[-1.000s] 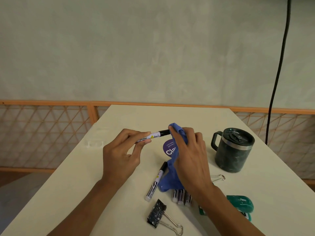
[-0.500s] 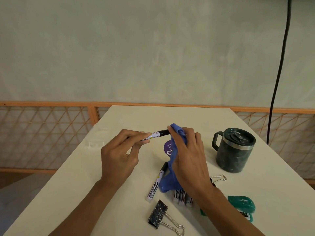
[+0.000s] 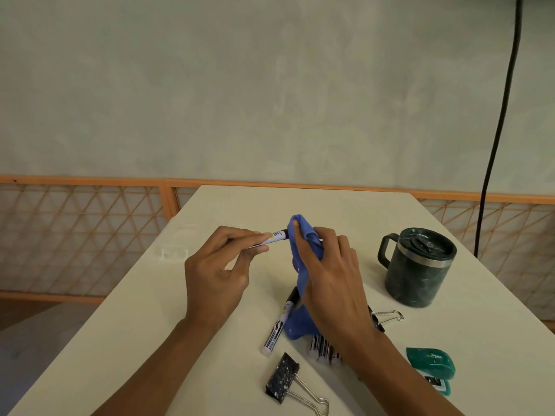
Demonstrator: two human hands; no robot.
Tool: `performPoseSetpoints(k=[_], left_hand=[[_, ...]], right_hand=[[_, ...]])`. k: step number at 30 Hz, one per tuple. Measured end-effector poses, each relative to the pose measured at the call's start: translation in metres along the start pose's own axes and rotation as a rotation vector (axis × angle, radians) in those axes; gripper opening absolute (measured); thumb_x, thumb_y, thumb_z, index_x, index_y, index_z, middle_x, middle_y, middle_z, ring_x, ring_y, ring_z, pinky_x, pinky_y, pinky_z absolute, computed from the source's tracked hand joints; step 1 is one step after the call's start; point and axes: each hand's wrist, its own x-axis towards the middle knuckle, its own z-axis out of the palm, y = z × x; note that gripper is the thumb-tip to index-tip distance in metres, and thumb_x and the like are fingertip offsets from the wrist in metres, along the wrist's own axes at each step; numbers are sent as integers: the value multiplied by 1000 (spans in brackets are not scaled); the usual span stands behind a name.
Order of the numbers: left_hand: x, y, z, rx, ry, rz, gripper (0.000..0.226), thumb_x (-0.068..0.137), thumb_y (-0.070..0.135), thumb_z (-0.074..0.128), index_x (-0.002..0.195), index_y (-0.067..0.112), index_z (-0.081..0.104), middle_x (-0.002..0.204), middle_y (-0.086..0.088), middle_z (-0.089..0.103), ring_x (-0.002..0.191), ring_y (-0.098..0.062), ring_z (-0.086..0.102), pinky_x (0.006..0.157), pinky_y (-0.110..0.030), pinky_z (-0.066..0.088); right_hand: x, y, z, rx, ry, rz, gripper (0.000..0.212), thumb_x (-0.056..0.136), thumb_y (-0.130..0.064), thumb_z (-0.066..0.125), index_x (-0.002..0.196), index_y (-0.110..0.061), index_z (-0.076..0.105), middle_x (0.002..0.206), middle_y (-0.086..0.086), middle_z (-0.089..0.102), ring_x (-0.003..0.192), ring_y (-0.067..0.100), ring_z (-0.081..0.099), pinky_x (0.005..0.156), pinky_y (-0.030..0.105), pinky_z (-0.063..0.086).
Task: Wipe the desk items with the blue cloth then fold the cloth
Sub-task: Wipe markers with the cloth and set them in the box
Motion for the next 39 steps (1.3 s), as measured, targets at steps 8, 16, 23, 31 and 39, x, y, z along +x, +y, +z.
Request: performPoseSetpoints(k=[8, 16, 23, 31, 39], left_hand=[[1, 5, -1, -47, -4, -96, 26, 89, 2, 86, 111, 14, 84, 104, 3, 76, 99, -10, 73, 89, -25, 57], [0, 6, 0, -76, -10, -140, 27, 88, 3, 86, 112, 16, 84, 104, 4, 75, 99, -12, 73, 88, -26, 57], [0, 6, 2, -91, -28, -194, 28, 89, 9, 86, 115, 17, 84, 106, 5, 76, 101, -15, 73, 89, -23, 56], [-8, 16, 14, -338, -33, -517, 28, 91, 19, 84, 119, 26, 81, 113, 9, 78, 113, -17, 74, 94, -20, 57], [-4, 27, 20, -654, 25, -867, 23, 91, 16, 83, 113, 22, 84, 108, 4, 83, 100, -7, 76, 88, -13, 55]], right_hand=[[-2, -10, -3, -18, -10, -14, 105, 66, 0, 78, 161, -17, 38, 130, 7, 51, 98, 28, 50, 79, 40, 46], [-2, -7, -2, -5, 19, 20, 94, 69, 7, 72, 157, -14, 45, 127, 6, 53, 96, 28, 49, 77, 40, 44], [0, 12, -10, 314, -8, 292, 51, 107, -15, 50, 156, -31, 46, 131, -2, 48, 110, 25, 55, 94, 45, 52], [12, 0, -32, 1046, -3, 520, 30, 106, -41, 60, 133, -53, 69, 120, -18, 61, 113, 9, 65, 97, 34, 58], [16, -3, -43, 1263, 46, 713, 21, 101, -31, 69, 118, -39, 78, 102, -28, 77, 92, -9, 70, 70, 10, 54]])
